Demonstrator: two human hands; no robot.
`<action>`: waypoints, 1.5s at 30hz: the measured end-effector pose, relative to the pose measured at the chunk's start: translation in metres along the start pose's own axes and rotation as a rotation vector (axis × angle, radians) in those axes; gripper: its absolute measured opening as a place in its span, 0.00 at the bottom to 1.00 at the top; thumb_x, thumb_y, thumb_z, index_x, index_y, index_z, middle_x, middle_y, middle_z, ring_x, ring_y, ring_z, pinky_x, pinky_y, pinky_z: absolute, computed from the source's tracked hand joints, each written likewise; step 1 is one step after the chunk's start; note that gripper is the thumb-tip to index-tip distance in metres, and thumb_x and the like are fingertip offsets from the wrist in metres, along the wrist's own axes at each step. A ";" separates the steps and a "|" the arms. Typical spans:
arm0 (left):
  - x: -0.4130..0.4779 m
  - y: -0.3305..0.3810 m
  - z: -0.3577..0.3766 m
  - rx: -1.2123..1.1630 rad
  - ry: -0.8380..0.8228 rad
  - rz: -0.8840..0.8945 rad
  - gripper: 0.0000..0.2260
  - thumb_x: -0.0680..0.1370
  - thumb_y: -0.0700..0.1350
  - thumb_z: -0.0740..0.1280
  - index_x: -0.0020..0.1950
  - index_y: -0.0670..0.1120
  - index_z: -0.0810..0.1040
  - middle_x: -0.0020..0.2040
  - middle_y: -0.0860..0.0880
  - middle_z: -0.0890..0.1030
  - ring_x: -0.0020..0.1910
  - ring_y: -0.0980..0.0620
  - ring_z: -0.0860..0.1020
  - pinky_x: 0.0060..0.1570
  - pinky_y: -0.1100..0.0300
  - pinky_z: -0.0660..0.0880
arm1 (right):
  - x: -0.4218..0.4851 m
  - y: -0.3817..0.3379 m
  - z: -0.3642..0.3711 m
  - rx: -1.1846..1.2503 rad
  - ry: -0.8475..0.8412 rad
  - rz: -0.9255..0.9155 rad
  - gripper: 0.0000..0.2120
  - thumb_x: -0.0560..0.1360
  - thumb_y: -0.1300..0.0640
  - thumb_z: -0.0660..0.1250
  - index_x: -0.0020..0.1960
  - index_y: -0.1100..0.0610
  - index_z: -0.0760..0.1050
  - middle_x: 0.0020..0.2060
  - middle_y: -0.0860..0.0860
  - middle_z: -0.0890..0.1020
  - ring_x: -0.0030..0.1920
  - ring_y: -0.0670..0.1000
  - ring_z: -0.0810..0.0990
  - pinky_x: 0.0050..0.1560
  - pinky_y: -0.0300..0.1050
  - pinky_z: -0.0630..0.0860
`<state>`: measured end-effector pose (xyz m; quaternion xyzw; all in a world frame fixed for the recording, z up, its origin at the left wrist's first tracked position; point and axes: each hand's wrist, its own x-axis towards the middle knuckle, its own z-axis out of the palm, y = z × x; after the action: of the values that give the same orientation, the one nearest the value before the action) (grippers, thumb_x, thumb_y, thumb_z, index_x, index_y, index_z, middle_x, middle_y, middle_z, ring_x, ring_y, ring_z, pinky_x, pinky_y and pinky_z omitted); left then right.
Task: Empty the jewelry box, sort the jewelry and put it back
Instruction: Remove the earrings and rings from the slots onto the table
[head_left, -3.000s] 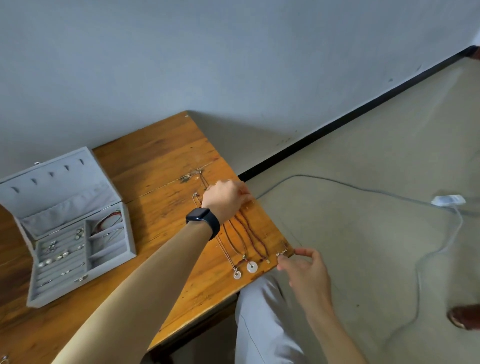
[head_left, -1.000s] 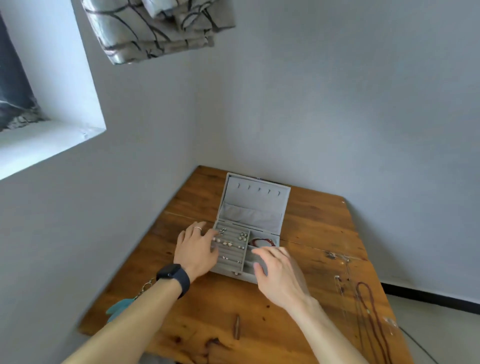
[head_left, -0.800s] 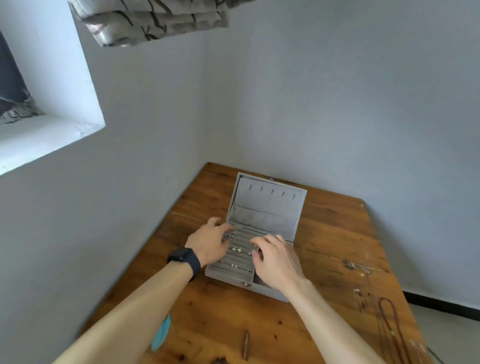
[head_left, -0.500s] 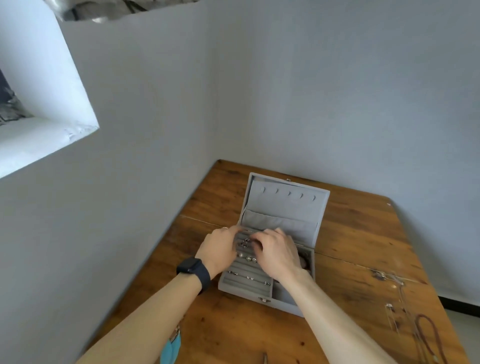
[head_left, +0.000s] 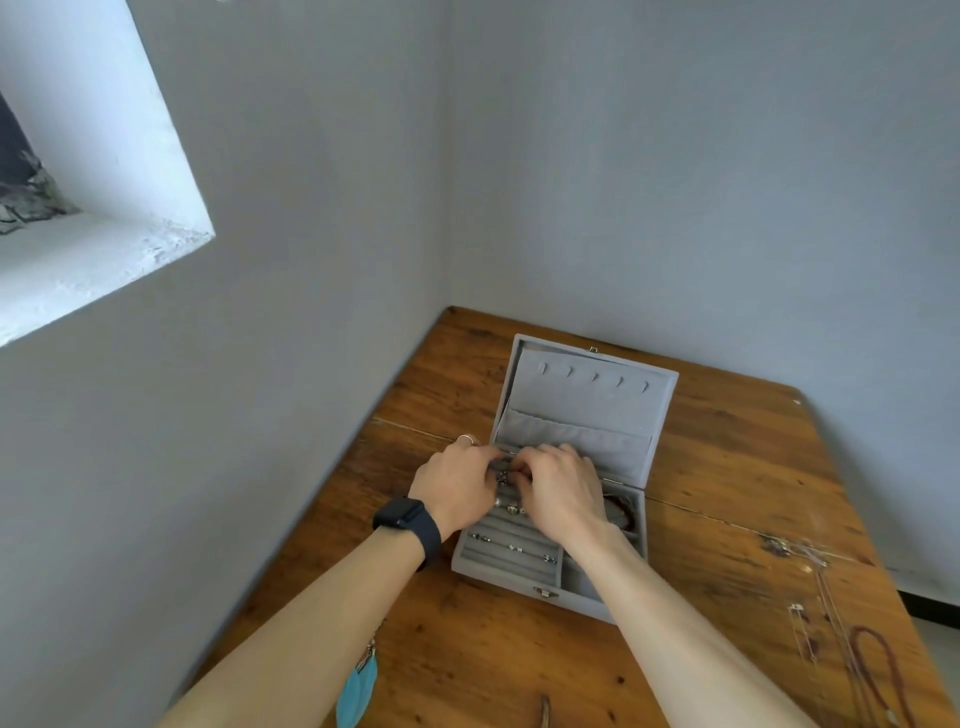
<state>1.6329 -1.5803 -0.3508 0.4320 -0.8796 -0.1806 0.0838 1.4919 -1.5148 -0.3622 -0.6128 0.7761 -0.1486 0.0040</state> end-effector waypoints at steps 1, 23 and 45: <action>0.001 0.001 -0.001 0.009 0.002 -0.007 0.17 0.81 0.46 0.60 0.69 0.57 0.75 0.63 0.48 0.75 0.56 0.42 0.79 0.50 0.48 0.79 | -0.001 0.001 -0.001 0.020 0.001 0.000 0.09 0.80 0.49 0.64 0.57 0.48 0.79 0.54 0.47 0.82 0.56 0.53 0.76 0.53 0.49 0.71; -0.016 0.034 -0.014 -0.227 0.180 -0.084 0.06 0.79 0.48 0.66 0.50 0.49 0.82 0.54 0.49 0.78 0.50 0.48 0.79 0.46 0.52 0.79 | -0.165 0.043 -0.072 0.848 0.299 0.339 0.05 0.75 0.56 0.74 0.46 0.47 0.82 0.44 0.36 0.85 0.49 0.36 0.82 0.47 0.27 0.74; -0.190 -0.003 0.008 -0.801 -0.047 -0.083 0.06 0.76 0.48 0.74 0.51 0.57 0.85 0.42 0.57 0.86 0.42 0.60 0.84 0.49 0.59 0.78 | -0.264 -0.026 -0.024 0.858 0.125 0.377 0.06 0.76 0.55 0.73 0.51 0.45 0.82 0.42 0.37 0.85 0.47 0.37 0.83 0.47 0.26 0.74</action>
<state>1.7492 -1.4297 -0.3578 0.3959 -0.7231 -0.5224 0.2179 1.5773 -1.2633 -0.3796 -0.3942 0.7410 -0.4892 0.2371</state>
